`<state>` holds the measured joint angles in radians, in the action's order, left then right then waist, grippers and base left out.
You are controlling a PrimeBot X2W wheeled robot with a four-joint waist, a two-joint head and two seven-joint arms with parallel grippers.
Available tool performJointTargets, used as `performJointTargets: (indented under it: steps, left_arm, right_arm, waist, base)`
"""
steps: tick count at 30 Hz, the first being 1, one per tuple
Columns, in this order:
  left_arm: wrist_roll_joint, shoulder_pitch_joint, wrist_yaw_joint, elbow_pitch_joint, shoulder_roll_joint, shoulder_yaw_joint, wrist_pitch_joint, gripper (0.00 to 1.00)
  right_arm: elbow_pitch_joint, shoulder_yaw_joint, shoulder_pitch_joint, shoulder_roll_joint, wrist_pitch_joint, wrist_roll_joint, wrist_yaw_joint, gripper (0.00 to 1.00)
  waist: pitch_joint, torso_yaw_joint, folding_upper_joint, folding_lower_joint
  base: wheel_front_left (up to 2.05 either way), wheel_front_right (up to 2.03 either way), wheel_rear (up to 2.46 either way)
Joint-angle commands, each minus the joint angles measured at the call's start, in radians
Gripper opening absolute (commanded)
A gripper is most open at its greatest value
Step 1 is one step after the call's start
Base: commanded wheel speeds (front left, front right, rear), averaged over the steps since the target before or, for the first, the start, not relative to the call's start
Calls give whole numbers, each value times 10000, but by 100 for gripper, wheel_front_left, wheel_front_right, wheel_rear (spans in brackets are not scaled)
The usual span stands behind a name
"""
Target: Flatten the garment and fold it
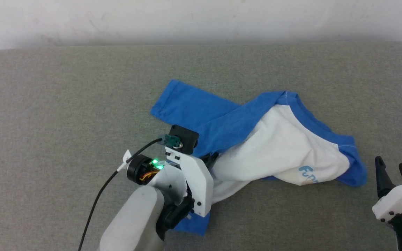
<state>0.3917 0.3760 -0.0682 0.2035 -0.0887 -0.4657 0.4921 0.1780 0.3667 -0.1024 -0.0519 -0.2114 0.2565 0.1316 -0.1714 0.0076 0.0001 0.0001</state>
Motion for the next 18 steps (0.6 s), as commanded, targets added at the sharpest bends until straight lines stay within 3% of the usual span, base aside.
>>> performJointTargets:
  steps: [1,5,13,18]
  left_arm:
    - [290,31,39,-116,107,134,-198,0]
    - [1148,93,349,-453,245,885,-856,0]
    - [2159,-478,1978,-582,-241,3917,-2293,0]
    - [2846,-1238,2621,-34,-394,5321,-2667,0]
  right_arm:
    - [65,-53,-143,16,62,68,-9,100]
    - [118,-87,-122,16,91,43,-9,100]
    - [108,-246,-65,16,66,43,-9,100]
    - [146,-566,-66,16,54,164,-9,100]
  waist:
    - [-18,109,-1,-1]
    - [3,319,-1,-1]
    - [184,770,-1,-1]
    - [206,864,-1,-1]
  base:
    - [0,0,0]
    - [0,0,0]
    - [0,0,0]
    - [0,0,0]
